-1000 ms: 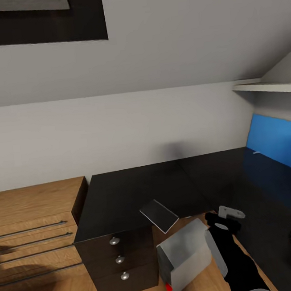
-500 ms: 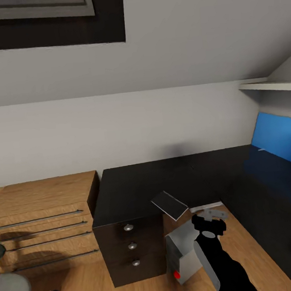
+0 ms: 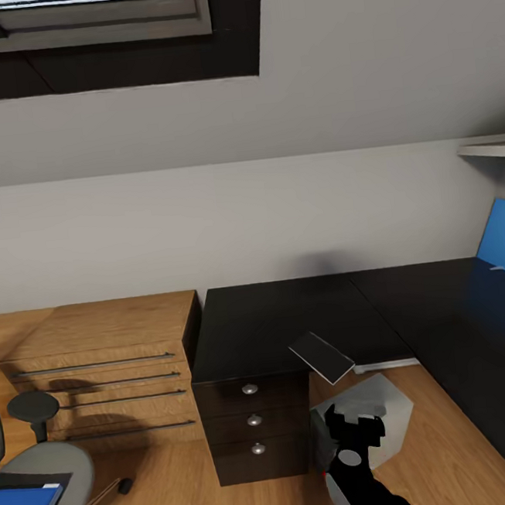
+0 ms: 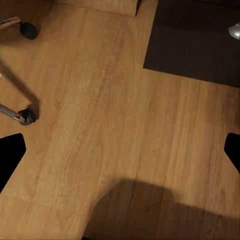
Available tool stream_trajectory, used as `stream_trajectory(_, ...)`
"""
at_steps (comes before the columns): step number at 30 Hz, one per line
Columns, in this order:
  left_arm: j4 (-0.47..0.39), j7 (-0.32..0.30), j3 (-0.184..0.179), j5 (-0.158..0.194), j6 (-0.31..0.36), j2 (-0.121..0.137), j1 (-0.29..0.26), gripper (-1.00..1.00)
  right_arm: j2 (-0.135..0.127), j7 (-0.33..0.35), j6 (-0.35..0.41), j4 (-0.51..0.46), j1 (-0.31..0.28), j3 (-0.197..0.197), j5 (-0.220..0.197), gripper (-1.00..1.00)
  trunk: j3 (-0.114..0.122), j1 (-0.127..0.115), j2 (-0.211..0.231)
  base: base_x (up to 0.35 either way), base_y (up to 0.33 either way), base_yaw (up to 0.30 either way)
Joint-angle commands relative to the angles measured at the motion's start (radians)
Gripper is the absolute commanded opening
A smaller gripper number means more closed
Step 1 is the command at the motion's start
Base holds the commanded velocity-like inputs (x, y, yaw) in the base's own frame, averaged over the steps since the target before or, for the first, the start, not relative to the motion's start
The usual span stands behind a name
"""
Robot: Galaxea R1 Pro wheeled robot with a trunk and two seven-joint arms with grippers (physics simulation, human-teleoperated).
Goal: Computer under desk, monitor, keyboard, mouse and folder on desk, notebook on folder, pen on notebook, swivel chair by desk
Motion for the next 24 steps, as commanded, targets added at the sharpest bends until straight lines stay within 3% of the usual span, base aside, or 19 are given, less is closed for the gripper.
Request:
stream_trajectory(1,-0.002,0.009,-0.005,0.007,0.003,0.001,-0.001,1.0,-0.001,-0.01,-0.014,0.019,0.009,0.006,-0.002,1.0,0.002,-0.004,0.007,-0.001,0.001,0.045)
stream_trajectory(5,-0.002,0.011,0.012,0.011,0.001,0.001,-0.001,1.0,-0.003,-0.017,-0.157,0.166,0.048,0.014,0.0,1.0,0.015,-0.019,0.035,0.0,0.0,0.021)
stream_trajectory(8,-0.001,0.011,0.042,0.012,0.0,-0.004,-0.001,1.0,-0.002,-0.015,-0.299,0.338,0.06,0.02,0.009,1.0,0.024,-0.031,0.056,0.0,0.0,0.005)
stream_trajectory(9,0.005,0.009,0.052,0.013,0.0,-0.005,-0.001,1.0,-0.002,-0.007,-0.39,0.439,0.062,0.034,0.024,1.0,0.027,-0.035,0.063,0.0,0.0,0.002)
stream_trajectory(11,0.022,0.006,0.055,0.014,0.0,-0.005,-0.001,1.0,-0.002,0.003,-0.448,0.499,0.064,0.045,0.033,1.0,0.034,-0.042,0.077,0.0,0.0,0.001)
stream_trajectory(14,0.15,0.001,0.06,0.014,-0.016,-0.005,-0.001,1.0,-0.003,0.085,-0.581,0.658,0.065,0.066,0.043,1.0,0.034,-0.042,0.077,0.0,0.0,0.0)
stream_trajectory(18,0.27,-0.002,0.061,0.014,-0.129,-0.001,-0.001,1.0,-0.005,0.167,-0.689,0.754,0.065,0.073,0.046,1.0,0.034,-0.042,0.077,0.0,0.0,0.0)
stream_trajectory(19,0.382,-0.004,0.058,0.01,-0.26,0.001,-0.001,1.0,-0.007,0.191,-0.726,0.778,0.065,0.076,0.048,1.0,0.034,-0.042,0.077,0.0,0.0,0.0)
stream_trajectory(24,0.455,-0.005,0.055,0.007,-0.39,0.001,-0.001,1.0,-0.007,0.202,-0.741,0.788,0.065,0.078,0.049,1.0,0.034,-0.042,0.077,0.0,0.0,0.0)
